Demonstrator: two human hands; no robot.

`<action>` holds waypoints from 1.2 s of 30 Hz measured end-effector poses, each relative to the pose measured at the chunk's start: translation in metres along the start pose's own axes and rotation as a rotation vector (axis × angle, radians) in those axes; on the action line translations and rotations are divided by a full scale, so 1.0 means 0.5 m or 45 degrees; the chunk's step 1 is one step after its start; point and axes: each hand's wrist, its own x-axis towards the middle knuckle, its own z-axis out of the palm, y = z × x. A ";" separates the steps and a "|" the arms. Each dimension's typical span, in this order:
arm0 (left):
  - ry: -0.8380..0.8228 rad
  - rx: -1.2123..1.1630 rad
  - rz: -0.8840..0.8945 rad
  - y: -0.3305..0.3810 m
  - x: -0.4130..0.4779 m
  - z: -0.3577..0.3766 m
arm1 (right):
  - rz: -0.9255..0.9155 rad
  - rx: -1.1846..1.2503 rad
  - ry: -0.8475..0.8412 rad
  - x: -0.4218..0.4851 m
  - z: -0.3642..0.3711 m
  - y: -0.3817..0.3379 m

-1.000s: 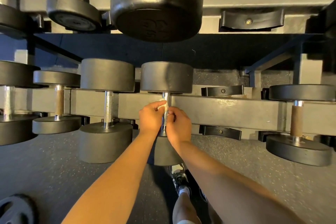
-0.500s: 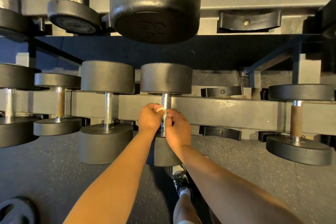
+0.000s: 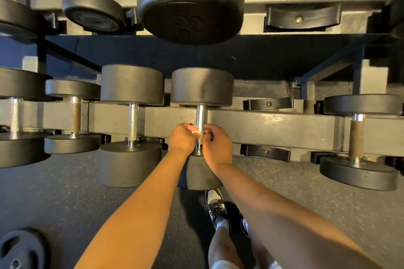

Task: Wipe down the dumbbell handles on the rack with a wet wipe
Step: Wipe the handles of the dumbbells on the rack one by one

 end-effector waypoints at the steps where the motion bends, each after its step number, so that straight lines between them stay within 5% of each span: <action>1: -0.029 0.082 -0.018 -0.001 -0.003 -0.003 | 0.014 0.007 -0.011 -0.001 -0.003 -0.001; 5: -0.052 0.328 0.013 0.002 -0.029 -0.007 | 0.077 -0.051 -0.087 -0.020 -0.007 0.002; 11: 0.090 -0.034 0.105 -0.006 -0.079 -0.003 | 0.132 0.096 -0.071 -0.058 -0.020 -0.029; 19: -0.269 -0.178 0.278 -0.027 -0.065 -0.020 | 0.080 0.141 -0.136 -0.001 -0.031 -0.042; 25: 0.223 0.079 0.276 -0.032 -0.093 0.008 | -0.198 0.056 0.132 0.062 -0.013 -0.059; 36: 0.229 0.108 0.164 -0.035 -0.083 0.011 | -0.125 -0.219 -0.267 0.048 -0.014 -0.016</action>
